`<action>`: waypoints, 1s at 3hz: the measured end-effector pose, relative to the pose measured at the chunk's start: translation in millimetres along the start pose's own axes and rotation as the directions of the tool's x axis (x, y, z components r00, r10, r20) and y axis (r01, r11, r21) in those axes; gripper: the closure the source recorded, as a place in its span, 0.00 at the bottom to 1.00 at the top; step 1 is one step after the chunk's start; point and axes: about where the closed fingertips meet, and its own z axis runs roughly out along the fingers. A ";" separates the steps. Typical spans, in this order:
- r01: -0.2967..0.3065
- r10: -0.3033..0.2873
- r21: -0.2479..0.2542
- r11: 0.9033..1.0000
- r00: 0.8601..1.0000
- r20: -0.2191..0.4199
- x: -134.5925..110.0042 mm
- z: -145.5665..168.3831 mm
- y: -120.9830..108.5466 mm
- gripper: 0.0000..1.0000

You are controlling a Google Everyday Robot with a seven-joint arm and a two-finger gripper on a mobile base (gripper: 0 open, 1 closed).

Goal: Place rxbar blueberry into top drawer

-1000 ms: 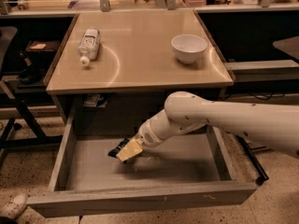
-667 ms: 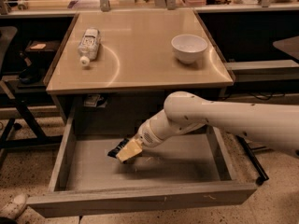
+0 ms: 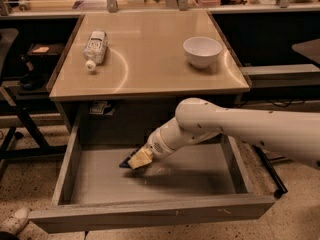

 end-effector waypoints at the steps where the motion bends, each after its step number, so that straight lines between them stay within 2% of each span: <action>1: 0.000 0.000 0.000 1.000 1.000 0.000 0.0 0.1 0.1 0.00; 2: 0.000 0.000 0.000 1.000 1.000 0.000 0.0 0.1 0.1 0.00; 3: -0.010 0.010 0.042 0.999 1.000 -0.024 -8.1 -19.0 5.3 0.00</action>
Offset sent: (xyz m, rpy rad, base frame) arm 0.0000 0.0000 0.0000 0.0000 0.0000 0.0001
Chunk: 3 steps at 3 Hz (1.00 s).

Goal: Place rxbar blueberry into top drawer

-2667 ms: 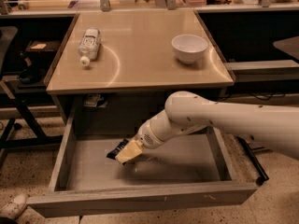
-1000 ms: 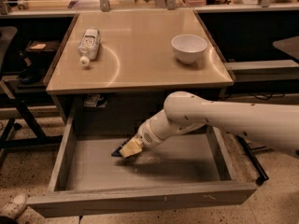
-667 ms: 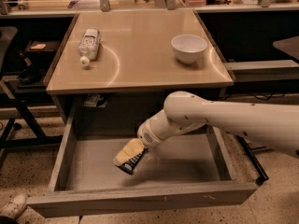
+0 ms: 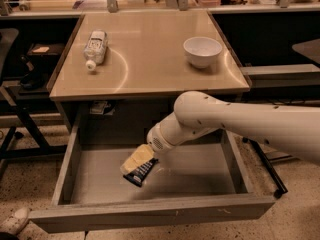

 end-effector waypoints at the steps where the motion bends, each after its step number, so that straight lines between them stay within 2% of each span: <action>1: -0.015 0.023 0.115 0.993 0.997 -0.071 -1.5 -53.5 4.8 0.00; 2: 0.007 0.027 0.286 0.958 0.993 -0.117 -25.9 -138.7 13.3 0.00; 3: -0.031 0.084 0.381 0.924 0.989 -0.122 -32.7 -186.6 23.9 0.00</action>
Offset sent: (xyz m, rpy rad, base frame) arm -0.0136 -0.1139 0.2841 -0.4255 -0.2422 -0.3577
